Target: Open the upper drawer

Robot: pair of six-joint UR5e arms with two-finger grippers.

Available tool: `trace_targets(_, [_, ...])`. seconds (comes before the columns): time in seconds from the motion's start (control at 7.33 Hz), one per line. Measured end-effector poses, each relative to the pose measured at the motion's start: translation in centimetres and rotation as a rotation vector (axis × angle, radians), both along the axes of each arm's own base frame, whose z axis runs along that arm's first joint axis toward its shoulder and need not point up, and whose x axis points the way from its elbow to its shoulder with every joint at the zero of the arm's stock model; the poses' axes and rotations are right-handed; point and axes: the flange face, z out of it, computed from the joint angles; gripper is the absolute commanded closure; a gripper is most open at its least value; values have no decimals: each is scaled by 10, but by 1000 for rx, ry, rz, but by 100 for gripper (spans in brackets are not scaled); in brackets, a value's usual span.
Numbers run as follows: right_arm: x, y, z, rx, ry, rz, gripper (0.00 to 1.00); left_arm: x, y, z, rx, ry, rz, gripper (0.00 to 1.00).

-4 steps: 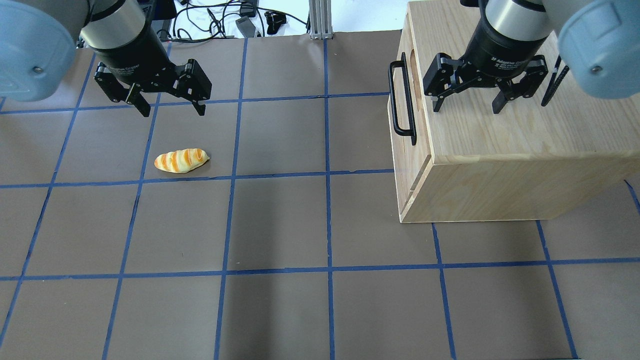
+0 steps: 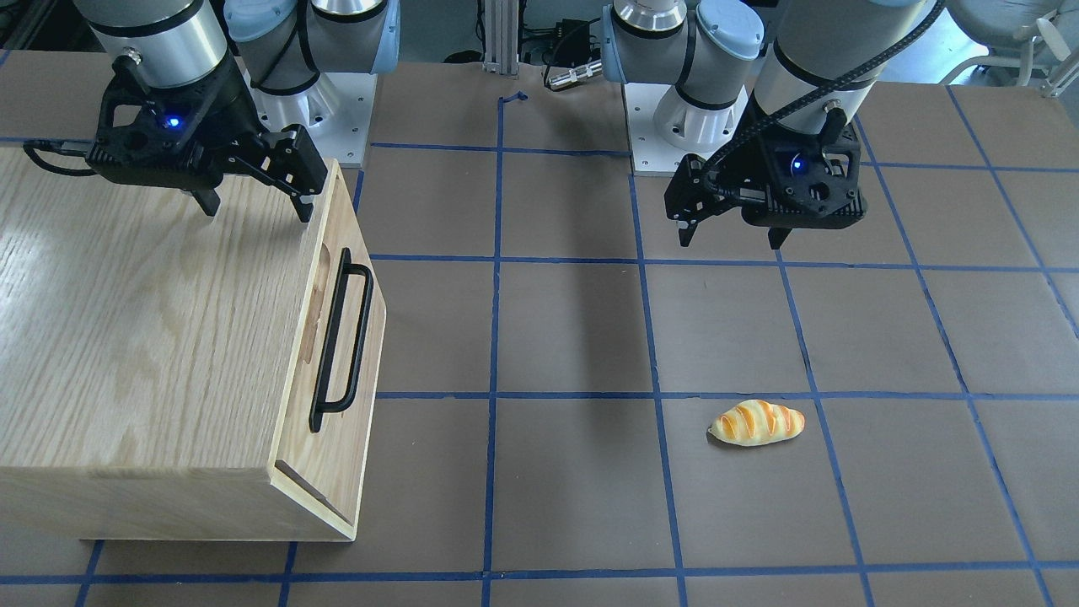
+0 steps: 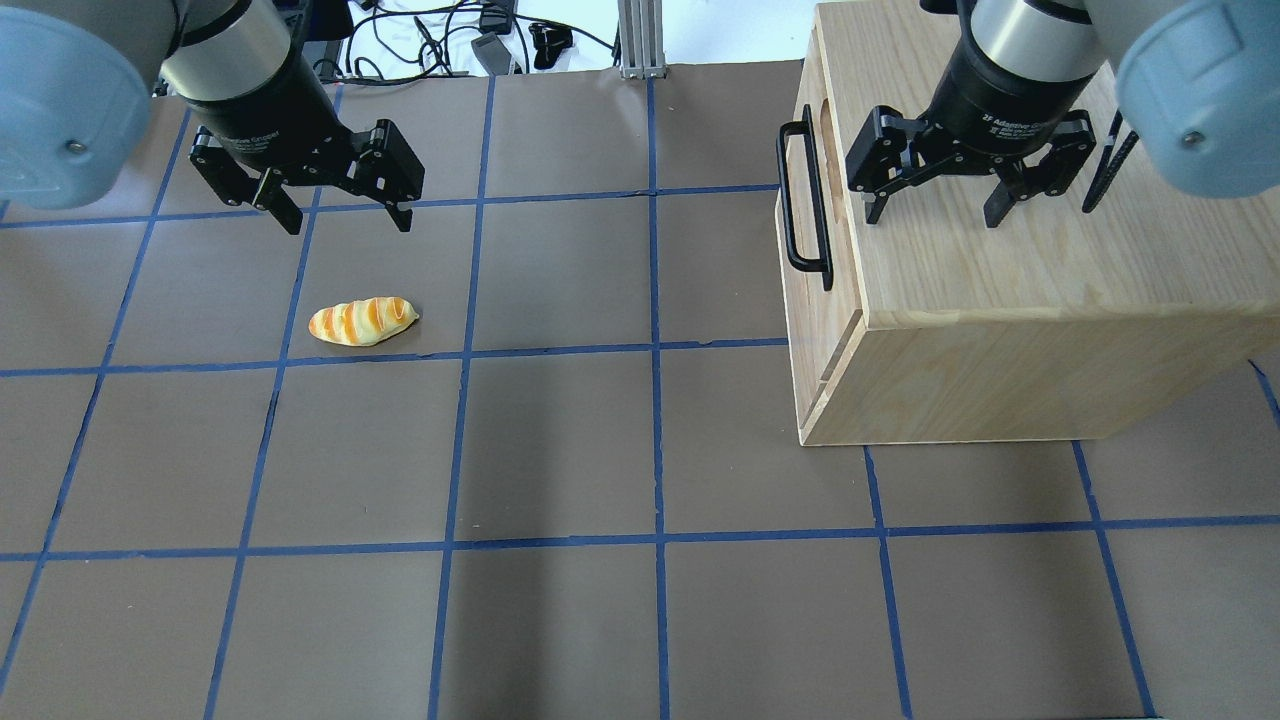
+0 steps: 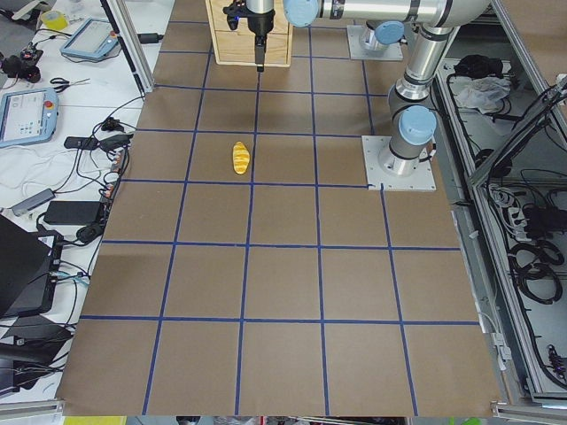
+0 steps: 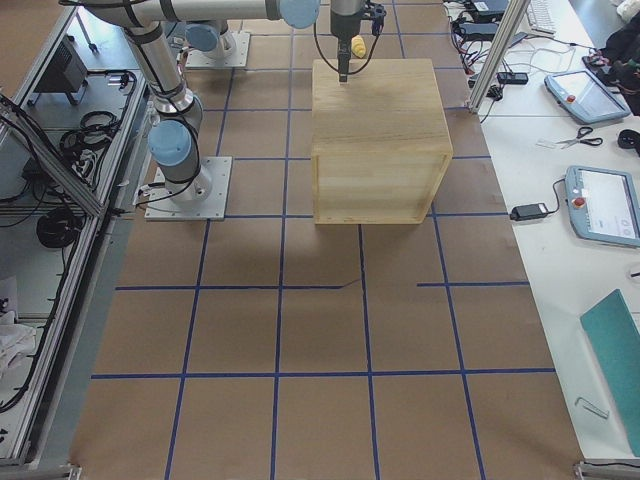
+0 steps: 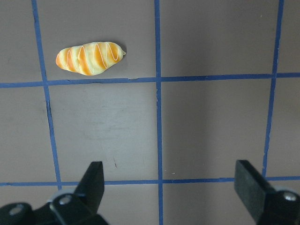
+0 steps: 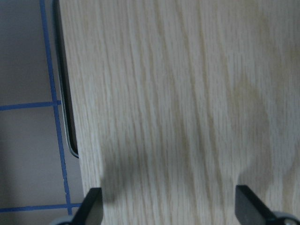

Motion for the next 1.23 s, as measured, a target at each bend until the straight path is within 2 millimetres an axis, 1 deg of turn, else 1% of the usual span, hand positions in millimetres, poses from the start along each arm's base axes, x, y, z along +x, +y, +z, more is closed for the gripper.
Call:
trace_targets(0.55, [0,0,0,0,1,0,0,-6,1,-2,4,8,7,0])
trace_targets(0.68, [0,0,0,0,1,0,0,-5,-1,-3,5,11,11,0])
trace_targets(1.23, [0,0,0,0,1,0,0,5,-3,3,-8,14,31,0])
